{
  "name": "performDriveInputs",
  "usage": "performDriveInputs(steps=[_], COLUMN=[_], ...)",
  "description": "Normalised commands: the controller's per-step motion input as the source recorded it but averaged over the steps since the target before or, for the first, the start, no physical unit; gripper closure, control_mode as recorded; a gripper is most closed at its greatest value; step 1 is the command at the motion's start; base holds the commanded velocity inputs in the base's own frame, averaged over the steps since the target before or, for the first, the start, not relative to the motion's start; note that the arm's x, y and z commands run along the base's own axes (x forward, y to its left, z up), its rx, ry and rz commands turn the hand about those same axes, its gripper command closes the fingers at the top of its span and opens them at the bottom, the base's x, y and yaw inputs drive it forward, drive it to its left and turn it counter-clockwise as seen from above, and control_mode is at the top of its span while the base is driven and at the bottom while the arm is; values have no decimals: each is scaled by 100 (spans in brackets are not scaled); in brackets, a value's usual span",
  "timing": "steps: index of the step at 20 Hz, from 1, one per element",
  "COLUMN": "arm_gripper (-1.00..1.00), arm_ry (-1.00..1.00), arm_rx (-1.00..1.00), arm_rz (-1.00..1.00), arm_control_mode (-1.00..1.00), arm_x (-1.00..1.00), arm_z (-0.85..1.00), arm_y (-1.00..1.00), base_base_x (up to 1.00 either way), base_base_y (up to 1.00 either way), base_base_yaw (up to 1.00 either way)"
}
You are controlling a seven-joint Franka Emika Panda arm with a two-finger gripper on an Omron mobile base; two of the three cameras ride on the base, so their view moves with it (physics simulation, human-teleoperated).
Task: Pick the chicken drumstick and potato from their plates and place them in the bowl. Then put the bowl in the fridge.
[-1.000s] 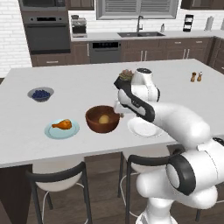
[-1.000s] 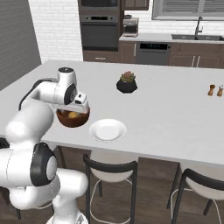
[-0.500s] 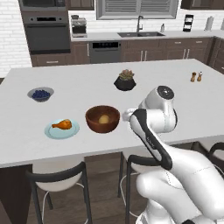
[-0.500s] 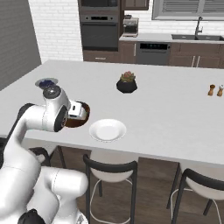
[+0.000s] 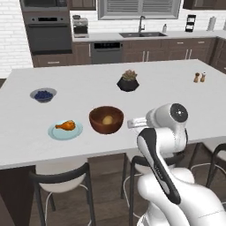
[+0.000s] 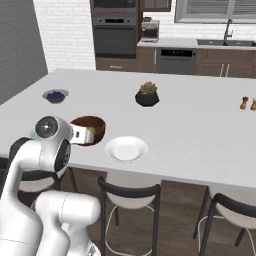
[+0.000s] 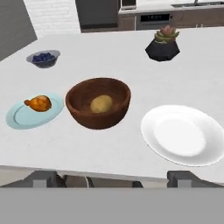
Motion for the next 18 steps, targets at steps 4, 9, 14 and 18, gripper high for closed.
performDriveInputs(steps=[4, 9, 14, 18], arm_gripper=[-100, -100, -100, -100], arm_ry=[0, 0, 0, 0], arm_rx=[0, 0, 0, 0], arm_rz=[0, 0, 0, 0], arm_control_mode=[100, 100, 100, 100], arm_x=[0, 0, 0, 0], arm_z=[0, 0, 0, 0], arm_y=[0, 0, 0, 0], base_base_x=[-18, -45, 21, 93], base_base_y=[99, 100, 29, -10], base_base_yaw=[0, -1, -8, -1])
